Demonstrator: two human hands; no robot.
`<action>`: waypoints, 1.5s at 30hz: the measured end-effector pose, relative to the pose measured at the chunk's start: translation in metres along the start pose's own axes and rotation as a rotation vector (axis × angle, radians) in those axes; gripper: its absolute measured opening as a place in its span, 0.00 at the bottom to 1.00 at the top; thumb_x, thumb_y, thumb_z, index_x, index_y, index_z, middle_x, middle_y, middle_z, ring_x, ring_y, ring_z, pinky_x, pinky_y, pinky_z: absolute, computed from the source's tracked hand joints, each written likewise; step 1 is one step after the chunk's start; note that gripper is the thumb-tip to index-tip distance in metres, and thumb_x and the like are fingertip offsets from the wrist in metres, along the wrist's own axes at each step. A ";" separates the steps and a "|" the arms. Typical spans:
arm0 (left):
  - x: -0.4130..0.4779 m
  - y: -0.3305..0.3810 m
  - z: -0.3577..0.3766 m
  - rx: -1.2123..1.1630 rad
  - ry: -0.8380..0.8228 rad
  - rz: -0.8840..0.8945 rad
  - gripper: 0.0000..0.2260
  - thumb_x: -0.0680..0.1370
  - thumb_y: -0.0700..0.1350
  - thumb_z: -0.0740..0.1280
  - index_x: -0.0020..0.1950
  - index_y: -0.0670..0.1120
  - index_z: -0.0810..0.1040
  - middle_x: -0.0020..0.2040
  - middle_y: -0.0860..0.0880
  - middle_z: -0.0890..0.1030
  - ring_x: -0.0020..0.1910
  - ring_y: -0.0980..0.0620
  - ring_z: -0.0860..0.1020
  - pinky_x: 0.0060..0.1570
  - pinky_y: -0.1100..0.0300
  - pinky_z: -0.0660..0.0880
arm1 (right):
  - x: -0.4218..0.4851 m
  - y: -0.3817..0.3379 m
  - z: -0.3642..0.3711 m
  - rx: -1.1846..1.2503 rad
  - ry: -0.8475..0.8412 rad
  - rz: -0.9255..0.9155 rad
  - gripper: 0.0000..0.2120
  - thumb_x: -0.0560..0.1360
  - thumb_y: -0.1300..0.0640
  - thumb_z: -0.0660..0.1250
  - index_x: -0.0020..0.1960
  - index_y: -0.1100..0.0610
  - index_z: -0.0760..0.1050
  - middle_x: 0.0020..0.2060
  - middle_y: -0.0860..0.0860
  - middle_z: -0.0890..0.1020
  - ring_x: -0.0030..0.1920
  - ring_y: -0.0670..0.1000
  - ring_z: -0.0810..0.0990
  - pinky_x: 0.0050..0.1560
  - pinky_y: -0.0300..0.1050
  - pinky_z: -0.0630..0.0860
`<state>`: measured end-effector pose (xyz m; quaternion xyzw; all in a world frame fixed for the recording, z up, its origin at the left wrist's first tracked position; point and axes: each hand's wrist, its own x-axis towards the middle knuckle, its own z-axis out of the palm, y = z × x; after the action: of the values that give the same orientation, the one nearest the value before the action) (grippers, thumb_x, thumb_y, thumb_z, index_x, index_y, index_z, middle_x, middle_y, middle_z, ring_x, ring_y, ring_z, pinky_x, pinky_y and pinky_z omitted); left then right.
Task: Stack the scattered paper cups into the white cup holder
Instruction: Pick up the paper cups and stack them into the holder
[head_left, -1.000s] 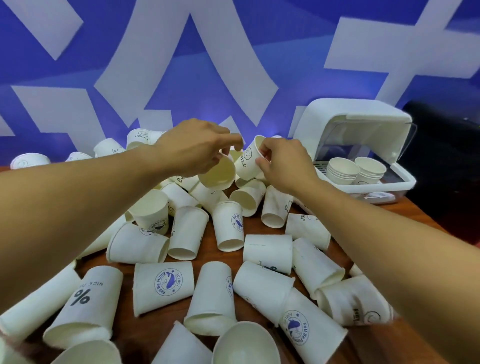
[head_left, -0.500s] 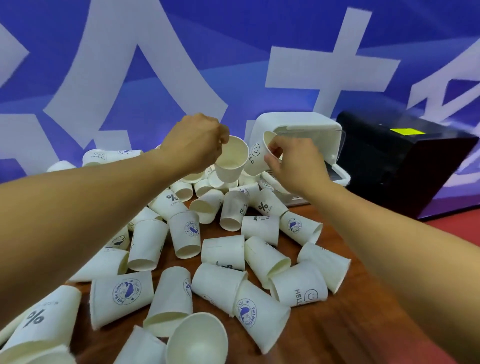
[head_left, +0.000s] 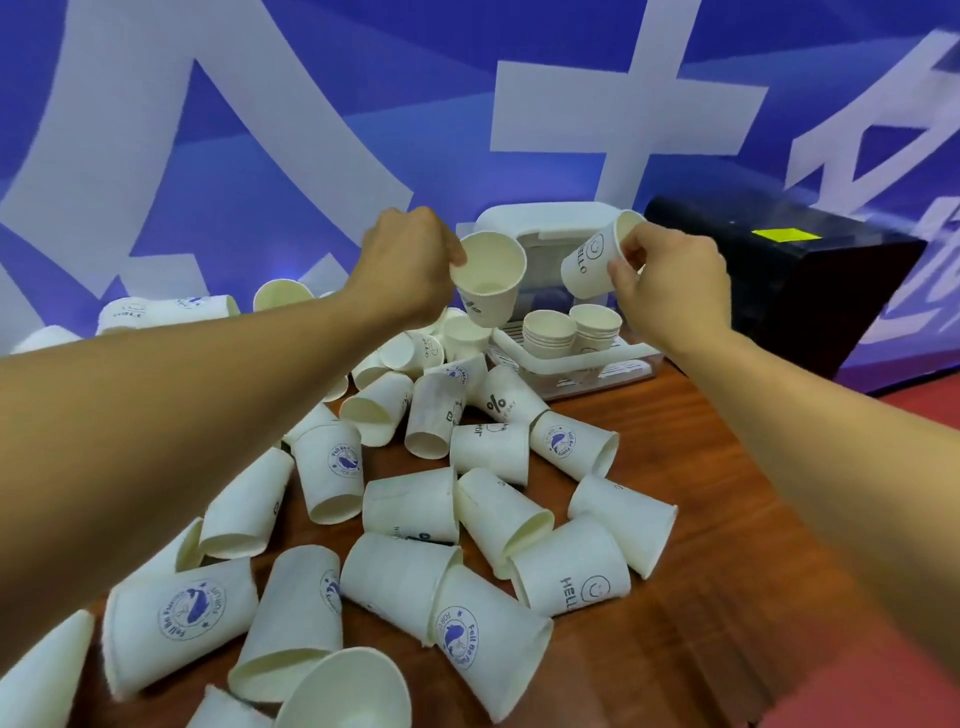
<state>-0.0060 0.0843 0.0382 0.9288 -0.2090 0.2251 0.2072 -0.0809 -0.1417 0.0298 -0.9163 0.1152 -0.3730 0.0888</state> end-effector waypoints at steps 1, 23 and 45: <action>0.003 0.002 0.004 -0.012 0.016 0.012 0.14 0.76 0.36 0.68 0.56 0.51 0.84 0.54 0.48 0.83 0.57 0.42 0.72 0.52 0.53 0.70 | 0.002 0.004 0.002 -0.018 0.003 -0.002 0.10 0.76 0.50 0.66 0.54 0.54 0.78 0.49 0.57 0.83 0.47 0.61 0.81 0.44 0.56 0.80; 0.041 0.040 0.123 0.118 0.077 0.381 0.10 0.80 0.44 0.66 0.57 0.53 0.84 0.52 0.48 0.83 0.50 0.41 0.79 0.39 0.56 0.69 | 0.024 0.068 0.085 -0.382 -0.113 -0.284 0.09 0.79 0.56 0.63 0.55 0.53 0.81 0.44 0.55 0.81 0.46 0.58 0.77 0.36 0.48 0.69; 0.032 0.043 0.141 0.374 -0.215 0.459 0.17 0.80 0.39 0.56 0.65 0.45 0.78 0.55 0.40 0.79 0.53 0.40 0.77 0.41 0.55 0.66 | 0.007 0.064 0.101 -0.477 -0.353 -0.252 0.14 0.76 0.63 0.60 0.58 0.54 0.77 0.44 0.59 0.79 0.38 0.57 0.68 0.40 0.48 0.67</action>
<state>0.0460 -0.0286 -0.0476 0.8978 -0.3890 0.2011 -0.0467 -0.0142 -0.1976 -0.0527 -0.9689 0.0680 -0.1788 -0.1568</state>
